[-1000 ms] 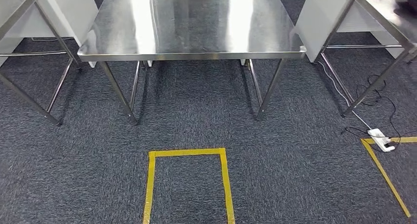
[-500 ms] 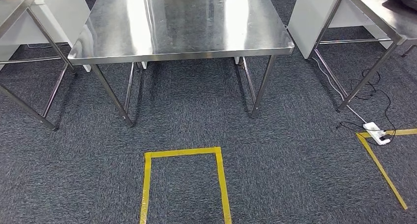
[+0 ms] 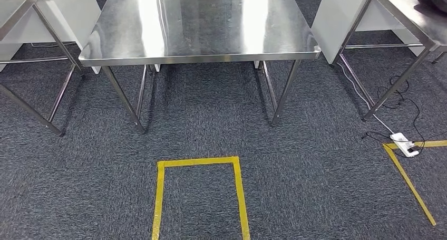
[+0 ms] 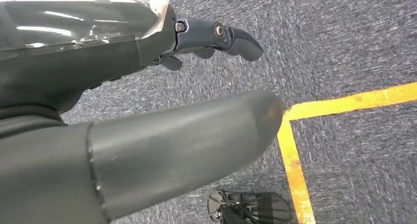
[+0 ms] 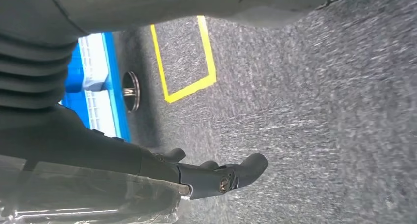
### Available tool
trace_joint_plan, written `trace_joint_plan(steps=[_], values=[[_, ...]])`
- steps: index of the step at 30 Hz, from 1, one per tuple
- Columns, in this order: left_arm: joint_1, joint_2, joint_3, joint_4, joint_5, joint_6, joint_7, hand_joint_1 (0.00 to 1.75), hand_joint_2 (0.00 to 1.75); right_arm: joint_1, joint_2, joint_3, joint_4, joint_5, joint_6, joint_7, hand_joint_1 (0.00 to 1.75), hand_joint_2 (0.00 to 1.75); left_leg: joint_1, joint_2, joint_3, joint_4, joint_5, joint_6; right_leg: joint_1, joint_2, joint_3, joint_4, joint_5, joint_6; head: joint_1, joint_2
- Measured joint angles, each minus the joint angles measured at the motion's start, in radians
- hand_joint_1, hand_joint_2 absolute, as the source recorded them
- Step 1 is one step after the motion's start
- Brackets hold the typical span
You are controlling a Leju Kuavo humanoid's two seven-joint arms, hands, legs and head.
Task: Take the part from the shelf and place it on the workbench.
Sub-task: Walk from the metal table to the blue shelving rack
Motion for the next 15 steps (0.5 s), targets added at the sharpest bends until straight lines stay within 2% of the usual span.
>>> trace_joint_plan(steps=[1,2,3,4,5,7,9,11,13,14,15], values=[[0.0,0.0,0.0,0.0,0.0,-0.001,0.0,0.0,0.0,0.0,-0.001,0.0,0.0,0.0,0.0,0.0,0.0,0.0,0.002,0.0,-0.001,0.003,0.0,-0.003,-0.005,-0.001,0.024,-0.042,0.022,0.014,0.0,0.0],[0.0,-0.001,0.0,0.0,0.0,-0.003,0.0,0.0,0.0,0.0,-0.003,0.0,0.0,0.0,0.0,0.001,0.0,0.0,0.005,-0.001,-0.002,0.009,-0.002,-0.009,-0.011,-0.002,0.063,-0.114,0.051,0.028,0.001,0.0],[0.0,0.0,0.0,0.0,0.0,-0.004,0.0,0.0,0.0,-0.001,-0.002,0.0,0.0,0.0,0.0,0.001,0.0,0.0,0.006,-0.001,-0.005,0.016,-0.006,-0.017,-0.013,-0.003,0.097,-0.18,0.073,0.035,0.004,0.0],[0.0,0.0,0.0,0.0,0.0,-0.004,0.0,0.0,0.0,-0.002,-0.002,0.0,0.0,0.0,0.0,0.0,0.0,0.0,0.006,-0.001,-0.008,0.025,-0.009,-0.025,-0.013,-0.002,0.12,-0.23,0.089,0.033,0.006,0.0],[0.0,0.001,0.0,0.0,0.0,-0.004,0.0,0.0,0.0,-0.002,-0.001,0.0,0.0,0.0,0.0,0.0,0.0,0.0,0.006,-0.002,-0.011,0.032,-0.012,-0.033,-0.01,-0.001,0.129,-0.254,0.095,0.025,0.006,0.0],[-0.001,0.0,0.0,0.0,0.0,-0.005,0.0,0.0,0.0,-0.002,-0.002,0.0,0.0,-0.001,0.0,0.001,0.0,0.0,0.006,-0.003,-0.013,0.036,-0.01,-0.045,-0.004,0.003,0.124,-0.253,0.095,-0.001,0.001,0.0],[0.0,-0.001,0.0,0.0,-0.001,-0.006,0.0,0.0,0.0,-0.002,-0.002,0.0,0.0,-0.003,0.0,0.003,0.0,0.0,0.011,-0.009,-0.021,0.05,-0.025,-0.052,-0.007,0.004,0.124,-0.251,0.1,-0.019,-0.007,0.0],[0.0,-0.001,0.0,0.0,-0.002,-0.006,0.0,0.0,0.0,-0.003,-0.002,0.0,0.0,-0.005,0.0,0.004,0.0,0.0,0.014,-0.022,-0.057,0.133,-0.088,-0.055,-0.008,0.004,0.122,-0.252,0.108,-0.035,-0.017,0.0],[0.0,0.0,0.0,0.0,-0.002,-0.007,0.0,0.0,0.0,-0.002,-0.002,0.0,0.0,-0.006,0.0,0.005,0.0,0.0,0.013,-0.031,-0.112,0.265,-0.16,-0.055,-0.002,0.004,0.113,-0.251,0.113,-0.044,-0.027,0.0],[0.001,0.0,0.0,0.0,-0.003,-0.007,0.0,0.0,0.0,-0.002,-0.002,0.0,0.0,-0.007,0.0,0.005,0.0,0.0,0.013,-0.033,-0.13,0.311,-0.175,-0.054,0.002,0.005,0.11,-0.251,0.115,-0.046,-0.029,0.0],[0.001,0.0,0.0,0.0,-0.003,-0.007,0.0,0.0,0.0,-0.001,-0.002,0.0,0.0,-0.007,-0.001,0.006,0.0,0.0,0.013,-0.034,-0.132,0.323,-0.171,-0.052,0.004,0.006,0.108,-0.251,0.116,-0.048,-0.03,0.0]])
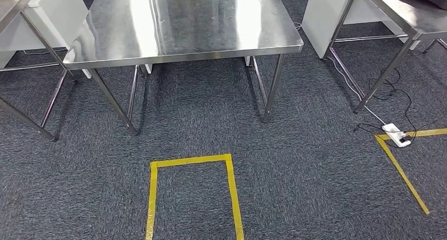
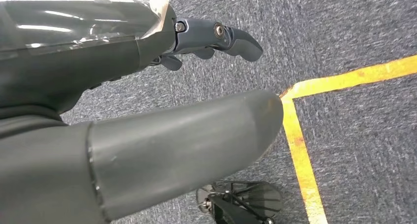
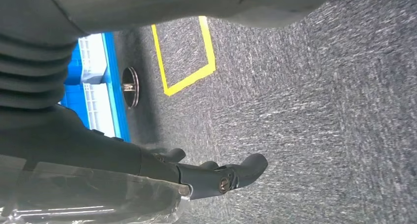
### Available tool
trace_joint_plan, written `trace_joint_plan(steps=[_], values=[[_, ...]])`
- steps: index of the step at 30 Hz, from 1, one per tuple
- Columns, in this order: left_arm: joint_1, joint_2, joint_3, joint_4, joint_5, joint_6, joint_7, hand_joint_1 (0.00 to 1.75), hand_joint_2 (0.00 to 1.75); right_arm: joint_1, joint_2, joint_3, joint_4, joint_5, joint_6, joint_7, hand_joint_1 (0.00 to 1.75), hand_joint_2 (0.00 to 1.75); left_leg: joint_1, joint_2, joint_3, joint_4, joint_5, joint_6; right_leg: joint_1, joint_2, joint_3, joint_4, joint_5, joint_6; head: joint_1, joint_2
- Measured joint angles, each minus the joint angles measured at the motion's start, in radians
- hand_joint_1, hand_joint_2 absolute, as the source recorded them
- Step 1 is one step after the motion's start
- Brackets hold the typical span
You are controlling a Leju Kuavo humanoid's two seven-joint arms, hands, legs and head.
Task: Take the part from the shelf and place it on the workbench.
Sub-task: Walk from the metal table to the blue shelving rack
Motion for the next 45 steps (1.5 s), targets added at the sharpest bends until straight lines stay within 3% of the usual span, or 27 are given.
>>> trace_joint_plan(steps=[1,3,5,8,10,13,15,16,18,20,21,24,25,27,29,30,31,32,35,36,39,41,43,45], values=[[0.0,0.0,0.0,0.0,0.0,0.0,0.0,0.0,0.0,0.0,0.0,0.0,0.0,0.0,0.0,0.001,0.0,0.0,0.0,-0.001,0.018,-0.028,0.022,0.004,0.002,0.001,0.0,0.0,0.001,-0.001,0.0,0.0],[0.0,0.001,0.0,0.0,-0.001,-0.001,0.0,0.0,0.0,0.0,0.0,0.0,0.0,-0.001,0.0,0.002,0.0,0.0,-0.002,-0.006,0.091,-0.157,0.081,0.016,0.004,0.005,0.001,0.001,0.002,0.0,-0.002,0.0],[-0.001,0.001,0.0,0.0,-0.001,-0.003,0.0,0.0,0.0,-0.002,0.001,0.0,0.0,-0.001,-0.001,0.002,0.0,0.0,-0.008,-0.012,0.143,-0.254,0.109,0.024,0.009,0.007,-0.001,0.003,0.004,0.005,-0.003,0.0],[-0.001,0.001,0.0,0.0,-0.001,-0.006,-0.001,0.0,0.0,-0.002,0.001,0.0,0.0,-0.001,-0.001,0.002,0.0,0.0,-0.017,-0.009,0.147,-0.276,0.118,0.034,0.01,0.008,-0.01,0.002,0.011,0.024,-0.002,0.0],[-0.001,0.0,0.0,0.0,-0.001,-0.006,-0.002,0.0,0.0,-0.002,0.0,0.0,0.0,-0.001,-0.001,0.002,0.0,0.0,-0.016,-0.004,0.144,-0.288,0.132,0.049,0.009,0.006,-0.027,0.029,-0.009,0.029,0.001,0.0],[-0.001,0.0,0.0,0.0,-0.001,-0.007,-0.003,0.0,0.0,-0.002,0.001,0.0,0.0,-0.001,-0.002,0.002,0.0,0.0,-0.02,0.005,0.129,-0.292,0.147,0.062,0.006,0.005,-0.103,0.196,-0.099,0.019,0.012,0.0],[-0.001,0.001,0.0,0.0,-0.001,-0.008,-0.003,0.0,0.0,0.0,-0.001,0.0,0.0,-0.001,-0.002,0.002,0.0,0.0,-0.022,0.009,0.118,-0.291,0.154,0.062,0.005,0.004,-0.132,0.281,-0.13,0.026,0.014,0.0],[-0.001,0.0,0.0,0.0,-0.001,-0.008,-0.003,0.0,0.0,0.0,-0.002,0.0,0.0,0.0,-0.002,0.002,0.0,0.0,-0.023,0.01,0.115,-0.291,0.157,0.06,0.004,0.004,-0.118,0.268,-0.123,0.034,0.015,0.0],[-0.001,-0.001,0.0,0.0,-0.001,-0.009,-0.003,0.0,0.0,0.0,-0.004,0.0,0.0,0.0,-0.002,0.002,0.0,0.0,-0.023,0.011,0.111,-0.29,0.162,0.054,0.003,0.002,-0.037,0.141,-0.078,0.05,0.018,0.0],[-0.001,-0.002,0.0,0.0,0.0,-0.009,-0.003,0.0,0.0,-0.002,-0.005,0.0,0.0,0.001,-0.002,0.003,0.0,0.0,-0.027,0.012,0.108,-0.286,0.165,0.046,0.007,-0.001,0.032,0.016,-0.042,0.047,0.018,0.0],[-0.001,-0.002,0.0,0.0,0.0,-0.009,-0.003,0.0,0.0,-0.002,-0.005,0.0,0.0,0.002,-0.002,0.004,0.0,0.0,-0.029,0.012,0.107,-0.284,0.167,0.042,0.009,-0.002,0.045,-0.012,-0.035,0.04,0.016,0.0],[-0.001,-0.002,0.001,0.0,0.0,-0.009,-0.003,0.0,0.0,-0.001,-0.005,0.0,0.0,0.002,-0.002,0.009,0.0,0.0,-0.028,0.011,0.103,-0.28,0.17,0.028,0.009,-0.002,0.041,-0.017,-0.025,0.017,0.011,0.0],[-0.001,-0.002,0.001,0.0,0.0,-0.009,-0.003,0.0,0.0,-0.002,-0.005,0.0,0.0,0.003,-0.002,0.01,0.0,0.0,-0.026,0.009,0.095,-0.266,0.156,0.023,0.006,-0.002,0.04,-0.018,-0.02,0.009,0.009,0.0],[-0.001,-0.001,0.001,0.0,0.0,-0.009,-0.003,0.0,0.0,-0.002,-0.006,0.001,0.0,0.003,-0.002,0.013,0.0,0.0,-0.021,0.005,0.058,-0.181,0.09,0.014,0.0,-0.004,0.034,-0.02,-0.009,-0.007,0.0,0.0],[0.0,-0.002,0.002,0.0,0.001,-0.009,-0.002,0.0,0.0,-0.002,-0.006,0.001,0.0,0.004,-0.002,0.013,0.0,0.0,-0.02,0.004,0.008,-0.051,0.016,0.007,0.003,-0.004,0.023,-0.017,-0.002,-0.014,-0.008,0.0],[0.001,-0.002,0.003,0.0,0.002,-0.009,-0.002,0.0,0.0,-0.001,-0.006,0.001,0.0,0.004,-0.002,0.013,0.0,0.0,-0.019,0.004,-0.004,-0.009,0.001,0.005,0.004,-0.004,0.018,-0.015,0.0,-0.014,-0.01,0.0],[0.001,-0.002,0.004,0.0,0.002,-0.009,-0.002,0.0,0.0,0.0,-0.006,0.001,0.0,0.004,-0.002,0.013,0.0,0.0,-0.019,0.004,0.001,-0.004,0.006,0.005,0.004,-0.004,0.013,-0.013,0.002,-0.014,-0.011,0.0],[0.002,-0.002,0.005,0.0,0.002,-0.009,-0.002,0.0,0.0,0.0,-0.006,0.001,0.0,0.004,-0.002,0.014,0.0,0.0,-0.018,0.004,0.027,-0.039,0.029,0.007,0.004,-0.003,0.011,-0.011,0.003,-0.013,-0.012,0.0],[0.0,-0.002,0.007,0.0,0.003,-0.009,-0.002,0.0,0.0,-0.002,-0.006,0.001,0.0,0.004,-0.002,0.014,0.0,0.0,-0.019,-0.003,0.141,-0.232,0.102,0.019,0.008,-0.002,0.009,-0.007,0.006,-0.006,-0.019,0.0],[0.0,-0.002,0.007,0.0,0.003,-0.009,-0.002,0.0,0.0,-0.003,-0.006,0.001,0.0,0.004,-0.002,0.014,0.0,0.0,-0.022,-0.005,0.157,-0.265,0.109,0.023,0.011,-0.002,0.007,-0.006,0.008,-0.001,-0.02,0.0],[0.001,-0.002,0.008,0.0,0.003,-0.008,-0.001,0.0,0.0,-0.003,-0.007,0.002,0.0,0.005,-0.002,0.015,0.0,0.0,-0.028,-0.005,0.153,-0.282,0.12,0.041,0.015,-0.002,-0.005,-0.005,0.016,0.02,-0.018,0.0],[0.001,-0.004,0.008,0.0,0.003,-0.008,-0.001,0.0,0.0,-0.002,-0.007,0.002,0.0,0.005,-0.002,0.015,0.0,0.0,-0.027,-0.001,0.147,-0.292,0.134,0.057,0.015,-0.003,-0.026,0.029,-0.009,0.023,-0.015,0.0],[0.0,-0.004,0.01,0.0,0.003,-0.007,-0.001,0.0,0.0,-0.002,-0.007,0.002,0.0,0.005,-0.002,0.015,0.0,0.0,-0.029,0.004,0.135,-0.296,0.145,0.068,0.013,-0.003,-0.078,0.146,-0.075,0.016,-0.007,0.0],[0.001,-0.004,0.01,0.0,0.003,-0.007,-0.001,0.0,0.0,-0.002,-0.008,0.002,0.0,0.005,-0.002,0.016,0.0,0.0,-0.032,0.007,0.122,-0.295,0.154,0.07,0.011,-0.003,-0.124,0.269,-0.129,0.017,-0.001,0.0]])
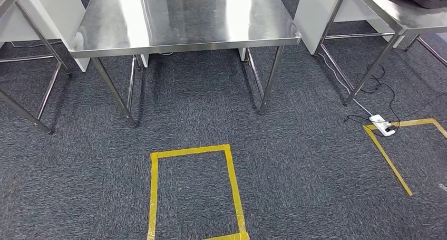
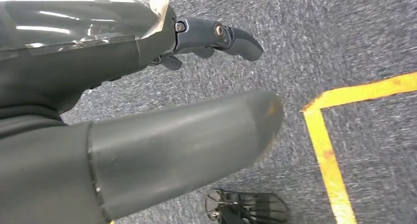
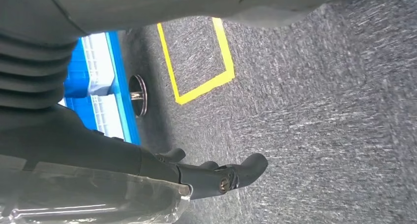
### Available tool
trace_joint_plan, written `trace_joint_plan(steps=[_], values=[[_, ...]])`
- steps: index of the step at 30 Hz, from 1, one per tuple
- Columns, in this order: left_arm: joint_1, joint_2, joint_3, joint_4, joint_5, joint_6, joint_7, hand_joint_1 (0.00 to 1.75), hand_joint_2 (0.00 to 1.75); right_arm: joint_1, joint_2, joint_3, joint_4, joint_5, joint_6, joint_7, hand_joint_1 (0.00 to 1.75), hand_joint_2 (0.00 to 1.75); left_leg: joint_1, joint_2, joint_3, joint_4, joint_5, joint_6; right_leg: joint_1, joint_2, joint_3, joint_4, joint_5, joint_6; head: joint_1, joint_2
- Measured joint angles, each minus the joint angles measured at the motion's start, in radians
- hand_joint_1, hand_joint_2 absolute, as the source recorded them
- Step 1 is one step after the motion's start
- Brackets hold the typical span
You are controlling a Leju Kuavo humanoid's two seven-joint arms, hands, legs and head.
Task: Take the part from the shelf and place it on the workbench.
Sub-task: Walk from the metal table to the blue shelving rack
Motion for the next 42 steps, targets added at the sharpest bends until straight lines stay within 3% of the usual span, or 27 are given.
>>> trace_joint_plan(steps=[1,2,4,5,7,10,11,13,15,16,17,18,20,22,26,28,30,32,33,35,37,39,41,42], values=[[0.0,0.0,0.0,0.0,0.0,0.0,0.0,0.0,0.0,0.0,0.0,0.0,0.0,0.0,0.0,0.0,0.0,0.0,-0.001,0.001,-0.005,0.0,0.004,0.0,0.0,0.0,0.001,0.016,-0.005,0.006,0.001,0.0],[0.0,0.0,0.0,0.0,0.0,0.0,0.0,0.0,0.0,0.001,-0.001,0.0,0.0,0.0,0.0,0.0,0.0,0.0,-0.002,0.001,-0.009,0.001,0.008,-0.002,0.0,0.0,0.025,-0.013,0.006,0.013,0.003,0.0],[0.0,-0.002,0.0,0.0,0.0,0.0,0.0,0.0,0.0,0.0,-0.002,0.0,0.0,0.0,0.0,0.0,0.0,0.0,-0.003,0.001,-0.014,0.001,0.015,-0.006,0.0,-0.001,0.119,-0.165,0.052,0.024,0.006,0.0],[0.0,-0.002,0.0,0.0,0.0,0.0,0.0,0.0,0.0,-0.001,-0.002,0.001,0.0,0.0,0.0,0.0,0.0,0.0,-0.005,0.001,-0.015,0.002,0.017,-0.01,0.002,-0.001,0.159,-0.237,0.073,0.023,0.008,0.0],[0.0,-0.002,0.0,0.0,0.0,0.0,0.0,0.0,0.0,-0.002,-0.002,0.001,0.0,0.0,0.0,0.0,0.0,0.0,-0.006,0.002,-0.015,0.003,0.022,-0.019,0.006,-0.002,0.192,-0.306,0.094,0.013,0.008,0.0],[0.0,-0.002,0.0,0.0,0.0,0.0,0.0,0.0,0.0,-0.001,-0.002,0.002,0.0,0.001,0.0,0.0,0.0,0.0,-0.002,0.0,-0.021,0.007,0.024,-0.037,0.004,-0.002,0.186,-0.309,0.108,-0.009,0.008,0.0],[0.0,-0.002,0.0,0.0,0.0,0.0,0.0,0.0,0.0,-0.002,-0.002,0.003,0.0,0.001,0.0,0.0,0.0,0.0,-0.001,-0.002,-0.03,0.024,0.008,-0.043,-0.001,-0.003,0.185,-0.311,0.115,-0.019,0.008,0.0],[0.0,-0.002,0.0,0.001,0.0,0.001,0.0,0.0,0.0,-0.002,-0.002,0.004,0.0,0.001,0.0,0.0,0.0,0.0,0.004,-0.006,-0.07,0.119,-0.064,-0.053,-0.007,-0.005,0.178,-0.313,0.127,-0.032,0.001,0.0],[0.001,-0.002,0.0,0.001,0.0,0.001,0.0,0.0,0.0,0.0,-0.002,0.005,0.0,0.001,0.0,0.0,0.0,0.0,0.008,-0.008,-0.116,0.25,-0.135,-0.062,-0.006,-0.005,0.166,-0.31,0.134,-0.033,-0.006,0.0],[0.001,-0.002,0.0,0.001,0.0,0.001,0.0,0.0,0.0,0.001,-0.001,0.005,0.0,0.001,0.0,0.0,0.0,0.0,0.01,-0.008,-0.125,0.287,-0.148,-0.065,-0.006,-0.005,0.161,-0.308,0.136,-0.032,-0.007,0.0],[0.002,-0.001,0.0,0.001,0.0,0.001,0.0,0.0,0.0,0.001,-0.001,0.005,0.0,0.001,0.0,0.0,0.0,0.0,0.011,-0.008,-0.115,0.285,-0.14,-0.067,-0.006,-0.005,0.156,-0.304,0.137,-0.03,-0.009,0.0],[0.002,0.0,0.0,0.001,0.0,0.001,0.0,0.0,0.0,0.001,-0.001,0.005,0.0,0.001,0.0,0.0,0.0,0.0,0.013,-0.008,-0.086,0.244,-0.115,-0.067,-0.007,-0.004,0.153,-0.299,0.137,-0.029,-0.011,0.0],[0.001,0.001,0.0,0.001,0.0,0.001,0.0,0.0,0.0,0.0,0.0,0.006,0.0,0.001,0.0,0.0,0.0,0.0,0.015,-0.009,-0.003,0.104,-0.06,-0.065,-0.004,-0.003,0.147,-0.289,0.136,-0.027,-0.017,0.0],[0.0,0.002,0.0,0.001,0.0,0.001,-0.001,0.0,0.0,-0.002,0.0,0.006,0.0,0.002,0.0,0.001,0.0,0.0,0.013,-0.012,0.037,0.022,-0.039,-0.057,0.002,-0.002,0.139,-0.281,0.138,-0.019,-0.02,0.0],[0.0,0.001,0.0,0.001,0.0,0.001,-0.001,0.0,0.0,-0.002,-0.001,0.007,0.0,0.004,0.0,0.001,0.0,0.0,0.006,-0.01,0.026,0.009,-0.022,-0.027,0.003,-0.001,0.119,-0.27,0.14,0.006,-0.017,0.0],[0.0,0.001,0.001,0.001,0.001,0.001,-0.002,0.0,0.0,-0.002,-0.001,0.008,0.0,0.005,0.0,0.001,0.0,0.0,0.008,-0.007,0.017,0.002,-0.009,-0.01,0.002,-0.001,0.085,-0.199,0.094,0.002,-0.01,0.0],[0.0,0.002,0.001,0.001,0.001,0.001,-0.002,0.0,0.0,-0.001,0.0,0.009,0.0,0.005,0.0,0.002,0.0,0.0,0.005,-0.004,0.004,0.002,0.0,-0.004,0.0,-0.001,0.028,-0.065,0.025,-0.007,-0.001,0.0],[0.0,0.002,0.001,0.001,0.002,0.001,-0.003,0.0,0.0,0.0,0.0,0.011,0.0,0.005,0.0,0.002,0.0,0.0,0.003,-0.003,-0.009,0.003,0.009,-0.005,-0.001,-0.001,0.002,0.017,-0.007,-0.002,0.005,0.0],[0.0,0.002,0.001,0.001,0.002,0.001,-0.003,0.0,0.0,0.0,0.0,0.012,0.0,0.005,0.0,0.003,0.0,0.0,0.003,-0.003,-0.014,0.003,0.014,-0.006,-0.001,-0.001,0.019,0.0,0.001,0.005,0.008,0.0],[0.0,0.001,0.001,0.001,0.002,0.001,-0.003,0.0,0.0,-0.001,-0.001,0.013,0.0,0.005,0.0,0.004,0.0,0.0,0.003,-0.003,-0.02,0.003,0.022,-0.012,-0.001,-0.001,0.11,-0.146,0.047,0.016,0.016,0.0],[0.0,0.001,0.001,0.001,0.002,0.001,-0.003,0.0,0.0,-0.004,-0.001,0.013,0.0,0.006,0.0,0.006,0.0,0.0,-0.001,-0.002,-0.023,0.005,0.029,-0.021,0.004,-0.001,0.182,-0.277,0.084,0.015,0.024,0.0],[0.0,0.001,0.001,0.001,0.002,0.001,-0.003,0.0,0.0,-0.005,-0.001,0.014,0.0,0.006,0.0,0.008,0.0,0.0,-0.003,-0.001,-0.024,0.006,0.035,-0.032,0.011,-0.001,0.189,-0.304,0.095,0.006,0.025,0.0],[0.0,0.002,0.002,0.001,0.002,0.001,-0.003,0.0,0.0,-0.004,0.0,0.014,0.0,0.007,0.0,0.011,0.0,0.0,0.002,-0.003,-0.03,0.014,0.03,-0.044,0.001,-0.002,0.187,-0.306,0.106,-0.008,0.025,0.0],[0.001,0.002,0.003,0.001,0.002,0.001,-0.003,0.0,0.0,-0.005,0.0,0.014,0.0,0.008,0.0,0.011,0.0,0.0,0.005,-0.005,-0.04,0.035,0.009,-0.05,-0.004,-0.004,0.185,-0.307,0.112,-0.018,0.023,0.0]])
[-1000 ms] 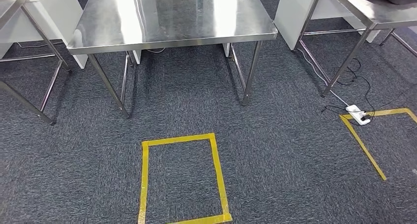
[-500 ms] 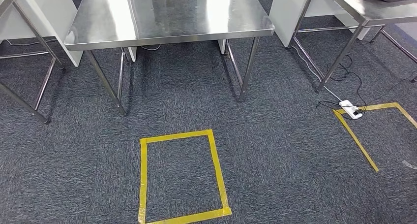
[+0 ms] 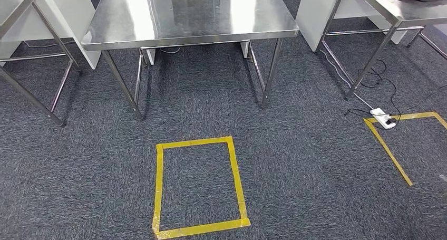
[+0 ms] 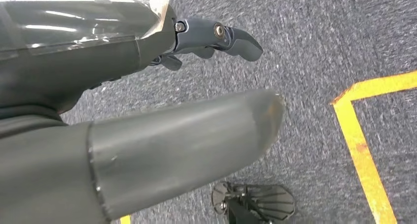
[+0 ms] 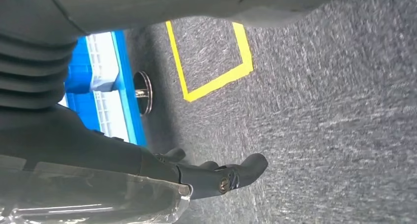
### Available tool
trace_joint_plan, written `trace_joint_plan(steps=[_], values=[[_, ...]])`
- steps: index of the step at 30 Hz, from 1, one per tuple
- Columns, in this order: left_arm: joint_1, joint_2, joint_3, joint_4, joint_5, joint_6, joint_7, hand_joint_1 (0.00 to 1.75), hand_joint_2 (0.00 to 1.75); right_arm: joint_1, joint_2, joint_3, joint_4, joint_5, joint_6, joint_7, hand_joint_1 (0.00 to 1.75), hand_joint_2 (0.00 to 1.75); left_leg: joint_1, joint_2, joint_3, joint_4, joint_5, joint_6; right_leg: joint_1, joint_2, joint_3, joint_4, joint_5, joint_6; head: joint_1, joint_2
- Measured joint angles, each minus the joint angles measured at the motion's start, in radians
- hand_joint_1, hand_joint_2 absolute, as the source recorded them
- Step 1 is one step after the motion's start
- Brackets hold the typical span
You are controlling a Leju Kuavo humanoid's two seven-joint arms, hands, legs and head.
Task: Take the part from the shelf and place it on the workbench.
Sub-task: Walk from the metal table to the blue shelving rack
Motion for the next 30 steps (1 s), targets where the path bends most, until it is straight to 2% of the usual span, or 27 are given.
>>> trace_joint_plan(steps=[1,3,4,5,6,8,9,10,11,13,15,17,19,20,21,22,24,25,26,27,30], values=[[0.0,0.0,0.0,0.0,0.0,0.0,0.0,0.0,0.0,-0.001,0.0,0.0,0.0,0.0,0.0,0.0,0.0,0.0,0.003,-0.002,-0.018,0.043,-0.035,-0.005,-0.005,-0.002,-0.003,-0.001,0.006,-0.008,-0.004,0.0],[0.001,0.0,0.001,0.0,0.001,0.0,0.0,0.0,0.0,-0.001,0.0,0.0,0.0,0.0,0.0,0.0,0.0,0.0,0.006,-0.004,-0.068,0.176,-0.119,-0.014,-0.002,-0.004,-0.015,0.001,0.015,-0.017,-0.014,0.0],[0.001,0.0,0.001,0.0,0.001,0.0,0.0,0.0,0.0,0.0,0.0,0.0,0.0,0.0,0.0,0.0,0.0,0.0,0.008,-0.004,-0.087,0.234,-0.146,-0.018,-0.001,-0.004,-0.022,0.002,0.019,-0.017,-0.017,0.0],[0.002,0.0,0.001,0.0,0.001,0.0,0.0,0.0,0.0,0.001,0.0,0.0,0.0,0.0,0.0,0.0,0.0,0.0,0.01,-0.004,-0.09,0.261,-0.152,-0.021,0.0,-0.005,-0.027,0.005,0.021,-0.016,-0.019,0.0],[0.002,0.001,0.001,0.0,0.001,0.0,0.0,0.0,0.0,0.002,0.0,0.0,0.0,0.0,0.0,0.0,0.0,0.0,0.012,-0.004,-0.073,0.245,-0.139,-0.022,0.0,-0.004,-0.032,0.008,0.023,-0.015,-0.021,0.0],[0.002,0.002,0.001,0.0,0.001,0.0,0.0,0.0,0.0,0.003,0.001,0.001,0.0,0.0,0.001,0.001,0.0,0.0,0.016,-0.004,0.007,0.116,-0.081,-0.021,-0.001,-0.003,-0.039,0.019,0.023,-0.013,-0.028,0.0],[0.001,0.002,0.001,0.0,0.0,0.0,0.0,0.0,0.0,0.002,0.001,0.001,0.0,0.0,0.001,0.001,0.0,0.0,0.015,-0.005,0.044,0.05,-0.061,-0.019,0.002,-0.002,-0.044,0.025,0.023,-0.01,-0.033,0.0],[0.0,0.002,0.001,0.0,0.0,0.0,-0.001,0.0,0.0,0.001,0.001,0.001,0.0,0.0,0.001,0.001,0.0,0.0,0.014,-0.006,0.066,0.006,-0.05,-0.016,0.005,-0.002,-0.049,0.031,0.024,-0.005,-0.038,0.0],[0.0,0.002,0.001,0.0,0.0,0.0,-0.001,0.0,0.0,0.0,0.001,0.001,0.0,0.0,0.001,0.001,0.0,0.0,0.012,-0.008,0.073,-0.013,-0.048,-0.011,0.008,-0.001,-0.055,0.034,0.026,0.001,-0.041,0.0],[0.001,0.002,0.001,0.0,-0.001,0.0,-0.002,0.0,0.0,0.0,0.0,0.001,0.0,0.0,0.001,0.0,0.0,0.0,0.006,-0.008,0.065,-0.015,-0.042,0.002,0.011,0.0,-0.063,0.033,0.033,0.016,-0.041,0.0],[0.001,0.0,0.001,0.001,-0.002,0.001,-0.002,0.0,0.0,0.002,-0.001,0.001,0.0,-0.001,0.0,-0.003,0.0,0.0,0.005,-0.005,0.059,-0.023,-0.028,0.02,0.01,0.001,-0.079,0.054,0.017,0.023,-0.04,0.0],[0.0,-0.001,0.001,0.0,-0.005,0.005,-0.004,0.0,0.0,0.002,0.0,0.001,0.0,-0.003,0.0,-0.009,0.0,0.0,0.006,-0.002,0.049,-0.03,-0.015,0.035,0.005,0.002,-0.122,0.149,-0.043,0.017,-0.035,0.0],[0.0,0.0,0.001,0.0,-0.008,0.007,-0.008,0.0,0.0,0.003,0.0,0.001,0.0,-0.005,0.0,-0.014,0.0,0.0,0.005,0.0,0.035,-0.03,-0.006,0.04,0.003,0.002,-0.174,0.282,-0.105,0.013,-0.028,0.0],[0.0,0.0,0.001,0.0,-0.01,0.008,-0.009,0.0,0.0,0.004,0.0,0.001,0.0,-0.007,0.0,-0.015,0.0,0.0,0.004,0.001,0.029,-0.029,-0.002,0.039,0.002,0.002,-0.184,0.318,-0.118,0.017,-0.026,0.0],[0.0,-0.001,0.001,0.0,-0.011,0.008,-0.011,0.0,0.0,0.004,0.0,0.001,0.0,-0.008,-0.001,-0.015,0.0,0.0,0.004,0.001,0.023,-0.029,0.002,0.037,0.001,0.002,-0.175,0.318,-0.116,0.024,-0.023,0.0],[0.0,-0.002,0.001,0.001,-0.013,0.008,-0.013,0.0,0.0,0.005,-0.001,0.001,0.0,-0.009,-0.002,-0.015,0.0,0.0,0.005,0.001,0.019,-0.029,0.007,0.034,0.0,0.002,-0.146,0.277,-0.1,0.033,-0.021,0.0],[0.0,-0.004,0.0,0.001,-0.018,0.009,-0.018,0.0,0.0,0.004,-0.001,0.001,0.0,-0.012,-0.004,-0.017,0.0,0.0,0.004,0.001,0.013,-0.027,0.013,0.025,-0.003,0.001,-0.056,0.128,-0.056,0.047,-0.014,0.0],[0.0,-0.004,0.0,0.001,-0.019,0.01,-0.021,0.0,0.0,0.004,-0.001,0.001,0.0,-0.013,-0.006,-0.019,0.0,0.0,0.002,0.002,0.011,-0.025,0.016,0.02,-0.003,0.003,-0.024,0.066,-0.04,0.047,-0.012,0.0],[-0.001,-0.004,0.0,0.001,-0.02,0.012,-0.022,0.0,0.0,0.004,0.0,0.001,0.0,-0.014,-0.007,-0.021,0.0,0.0,0.0,0.002,0.009,-0.023,0.019,0.015,-0.002,0.004,-0.006,0.028,-0.031,0.042,-0.011,0.0],[-0.001,-0.004,0.0,0.001,-0.02,0.014,-0.023,0.0,0.0,0.004,0.0,0.001,0.0,-0.014,-0.009,-0.022,0.0,0.0,-0.001,0.002,0.007,-0.022,0.018,0.013,-0.002,0.006,-0.002,0.012,-0.028,0.036,-0.011,0.0],[-0.001,-0.004,0.0,0.001,-0.02,0.018,-0.024,0.0,0.0,0.009,0.002,0.0,0.0,-0.016,-0.013,-0.022,0.0,0.0,0.004,0.0,0.004,-0.022,0.024,0.023,0.0,0.006,-0.004,0.011,-0.021,0.024,-0.017,0.0]])
